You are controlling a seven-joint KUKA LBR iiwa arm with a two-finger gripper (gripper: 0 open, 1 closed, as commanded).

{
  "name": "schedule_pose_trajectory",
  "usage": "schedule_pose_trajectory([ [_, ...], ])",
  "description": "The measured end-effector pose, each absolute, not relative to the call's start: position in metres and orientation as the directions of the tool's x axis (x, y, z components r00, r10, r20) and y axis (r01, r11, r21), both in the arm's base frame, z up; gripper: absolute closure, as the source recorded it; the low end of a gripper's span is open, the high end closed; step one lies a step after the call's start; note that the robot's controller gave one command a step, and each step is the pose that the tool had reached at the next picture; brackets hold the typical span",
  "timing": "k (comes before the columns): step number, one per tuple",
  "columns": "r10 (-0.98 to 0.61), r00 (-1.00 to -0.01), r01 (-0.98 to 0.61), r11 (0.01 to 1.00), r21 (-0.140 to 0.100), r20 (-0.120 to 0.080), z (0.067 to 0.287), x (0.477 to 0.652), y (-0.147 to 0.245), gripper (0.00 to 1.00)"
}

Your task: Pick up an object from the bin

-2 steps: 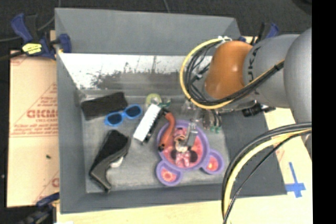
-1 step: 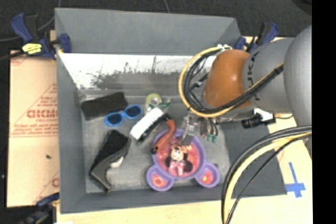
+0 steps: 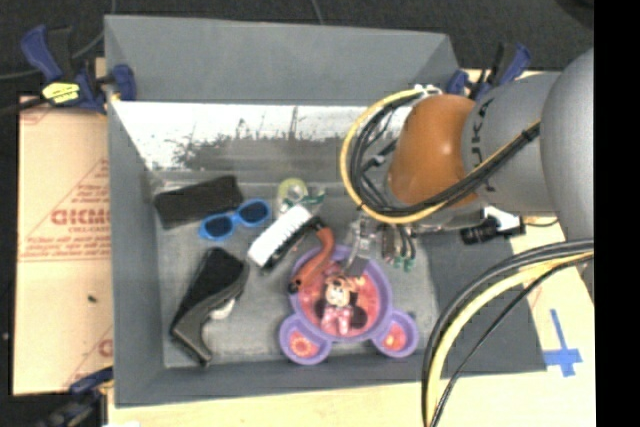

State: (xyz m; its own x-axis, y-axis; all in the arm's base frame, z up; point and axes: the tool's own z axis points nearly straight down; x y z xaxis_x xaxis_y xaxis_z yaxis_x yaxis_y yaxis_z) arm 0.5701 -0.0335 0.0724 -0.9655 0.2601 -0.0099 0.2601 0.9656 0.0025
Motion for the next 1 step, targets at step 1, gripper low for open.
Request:
schedule_pose_trajectory([
  [1, 0.260, -0.966, 0.260, 0.966, 0.002, -0.007, 0.0770, 0.5689, -0.0335, 1.00],
])
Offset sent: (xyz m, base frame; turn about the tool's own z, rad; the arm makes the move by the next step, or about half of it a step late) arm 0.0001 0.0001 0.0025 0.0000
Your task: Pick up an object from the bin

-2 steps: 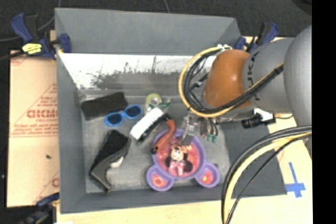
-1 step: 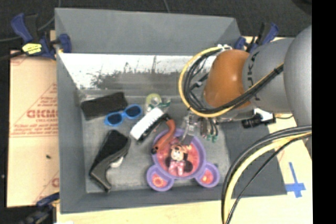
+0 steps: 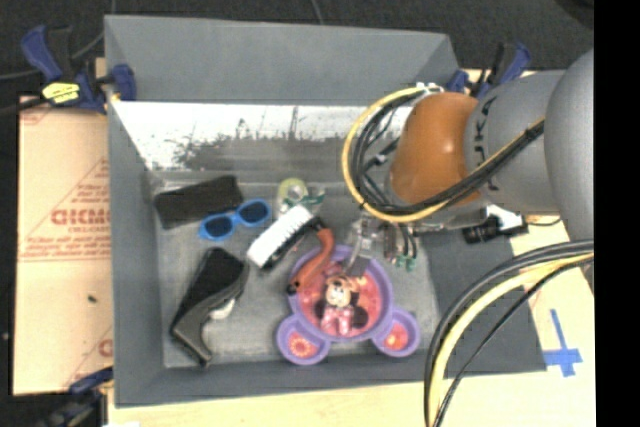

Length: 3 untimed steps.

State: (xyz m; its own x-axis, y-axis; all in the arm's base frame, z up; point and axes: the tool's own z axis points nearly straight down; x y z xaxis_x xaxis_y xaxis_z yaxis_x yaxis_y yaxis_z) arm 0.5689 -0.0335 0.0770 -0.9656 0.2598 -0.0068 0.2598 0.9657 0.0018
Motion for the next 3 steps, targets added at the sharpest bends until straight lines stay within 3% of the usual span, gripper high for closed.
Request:
schedule_pose_trajectory([
  [3, 0.258, -0.966, 0.258, 0.966, 0.003, -0.007, 0.124, 0.569, -0.034, 1.00],
])
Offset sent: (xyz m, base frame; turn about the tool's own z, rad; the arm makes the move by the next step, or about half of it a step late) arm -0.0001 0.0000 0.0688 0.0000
